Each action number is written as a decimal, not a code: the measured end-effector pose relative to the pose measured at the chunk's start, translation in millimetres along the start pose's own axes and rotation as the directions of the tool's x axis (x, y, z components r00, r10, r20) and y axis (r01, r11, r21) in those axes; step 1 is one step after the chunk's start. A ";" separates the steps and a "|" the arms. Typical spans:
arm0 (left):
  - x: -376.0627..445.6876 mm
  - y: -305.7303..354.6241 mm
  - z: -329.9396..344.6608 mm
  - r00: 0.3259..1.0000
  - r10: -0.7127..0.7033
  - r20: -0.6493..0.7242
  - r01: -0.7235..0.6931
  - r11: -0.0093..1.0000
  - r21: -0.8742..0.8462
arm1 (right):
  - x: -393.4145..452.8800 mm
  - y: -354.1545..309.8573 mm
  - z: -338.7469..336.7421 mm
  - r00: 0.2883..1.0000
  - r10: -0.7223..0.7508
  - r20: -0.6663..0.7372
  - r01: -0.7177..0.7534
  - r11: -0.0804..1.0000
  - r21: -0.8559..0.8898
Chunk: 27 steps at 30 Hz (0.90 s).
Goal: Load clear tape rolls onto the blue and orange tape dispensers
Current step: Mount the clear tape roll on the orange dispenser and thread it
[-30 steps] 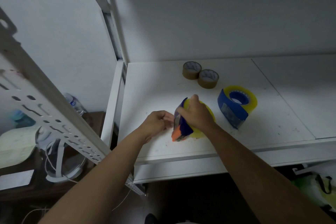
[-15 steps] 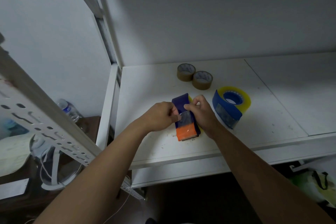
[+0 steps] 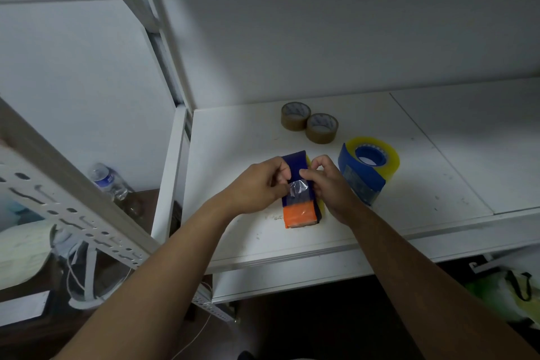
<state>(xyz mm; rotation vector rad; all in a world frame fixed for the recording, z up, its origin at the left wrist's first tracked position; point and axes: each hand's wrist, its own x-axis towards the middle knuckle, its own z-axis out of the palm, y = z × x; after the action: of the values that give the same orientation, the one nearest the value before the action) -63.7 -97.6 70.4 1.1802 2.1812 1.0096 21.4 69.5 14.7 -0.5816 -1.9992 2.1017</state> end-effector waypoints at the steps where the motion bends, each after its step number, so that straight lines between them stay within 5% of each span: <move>1: -0.4 -1.0 -0.6 1.000 0.000 0.008 0.000 1.000 -0.025 | 0.0 0.2 -0.9 1.000 0.005 -0.002 -0.005 1.000 0.005; 6: -1.4 1.6 -9.0 1.000 0.025 0.009 -0.023 0.988 -0.155 | 0.8 0.4 -8.0 1.000 0.023 0.007 -0.024 0.999 0.034; 19: 9.0 -7.1 11.1 0.967 0.251 -0.041 -0.231 0.935 0.270 | -0.8 -3.2 -5.9 0.999 0.025 0.029 -0.026 0.999 0.029; 27: 8.8 -15.0 17.8 0.990 0.131 -0.052 -0.122 0.983 0.136 | 1.1 0.6 -4.9 0.998 0.020 0.066 -0.022 0.999 0.028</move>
<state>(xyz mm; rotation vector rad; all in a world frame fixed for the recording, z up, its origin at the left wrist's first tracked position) -63.9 -88.7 47.2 1.3810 2.2751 0.9756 22.4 74.3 13.9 -0.5378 -2.0023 2.1859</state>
